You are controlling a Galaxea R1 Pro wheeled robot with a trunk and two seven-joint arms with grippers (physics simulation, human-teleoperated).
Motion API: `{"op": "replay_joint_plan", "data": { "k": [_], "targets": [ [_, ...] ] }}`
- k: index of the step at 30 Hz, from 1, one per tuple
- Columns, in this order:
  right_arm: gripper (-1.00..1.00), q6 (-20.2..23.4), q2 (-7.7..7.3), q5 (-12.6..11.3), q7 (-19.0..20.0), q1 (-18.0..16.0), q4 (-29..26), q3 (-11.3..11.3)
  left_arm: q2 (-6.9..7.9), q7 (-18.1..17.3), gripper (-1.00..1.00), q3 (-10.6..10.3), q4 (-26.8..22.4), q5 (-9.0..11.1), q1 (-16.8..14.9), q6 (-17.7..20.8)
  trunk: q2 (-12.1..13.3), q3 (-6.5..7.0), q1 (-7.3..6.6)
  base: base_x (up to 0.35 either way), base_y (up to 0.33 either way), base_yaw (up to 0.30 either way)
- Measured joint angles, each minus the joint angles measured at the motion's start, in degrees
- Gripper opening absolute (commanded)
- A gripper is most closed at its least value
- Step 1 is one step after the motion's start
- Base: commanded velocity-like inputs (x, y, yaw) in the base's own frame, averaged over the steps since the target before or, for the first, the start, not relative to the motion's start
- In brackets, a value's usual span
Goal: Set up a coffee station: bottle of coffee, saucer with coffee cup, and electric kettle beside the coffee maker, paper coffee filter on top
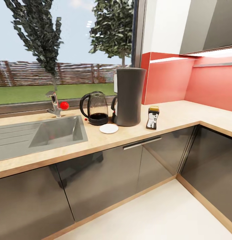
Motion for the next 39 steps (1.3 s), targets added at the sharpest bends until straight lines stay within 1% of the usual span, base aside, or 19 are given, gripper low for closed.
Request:
{"op": "replay_joint_plan", "data": {
  "k": [4,5,8,17,23,27,39],
  "targets": [
    [1.00,0.00,0.04,0.00,-0.04,0.00,-0.01,0.05,0.00,0.31,1.00,0.02,0.02,0.00,0.00,0.00,0.00,0.00,0.00,0.000,0.000,0.083],
    [1.00,0.01,0.08,0.05,-0.14,0.00,-0.01,0.17,0.00,2.73,1.00,-0.01,0.04,0.01,0.00,0.00,0.00,0.00,0.00,0.000,0.000,0.249],
    [1.00,0.00,0.08,0.06,-0.15,0.00,-0.02,0.20,0.00,3.17,1.00,-0.01,0.04,0.02,0.00,-0.01,0.00,0.00,0.00,0.000,0.000,0.259],
    [1.00,-0.03,0.08,0.09,-0.23,0.00,-0.02,0.20,0.00,3.35,1.00,0.06,0.07,0.02,0.00,-0.01,0.00,0.00,0.00,-0.011,0.000,0.263],
    [1.00,-0.03,0.08,0.07,-0.16,0.00,-0.02,0.19,0.00,3.36,1.00,0.08,0.09,0.05,0.00,-0.01,0.00,0.00,0.03,-0.254,0.000,0.075],
    [1.00,-0.06,0.14,0.08,-0.28,0.00,-0.02,0.22,0.00,3.36,1.00,0.08,0.09,0.08,0.00,-0.01,0.00,0.00,0.01,-0.158,0.000,0.178],
    [1.00,-0.08,0.17,0.09,-0.33,0.00,-0.02,0.22,0.00,3.36,1.00,0.12,0.09,0.10,0.00,-0.01,0.00,0.00,0.00,-0.019,0.000,0.255]
  ]
}}
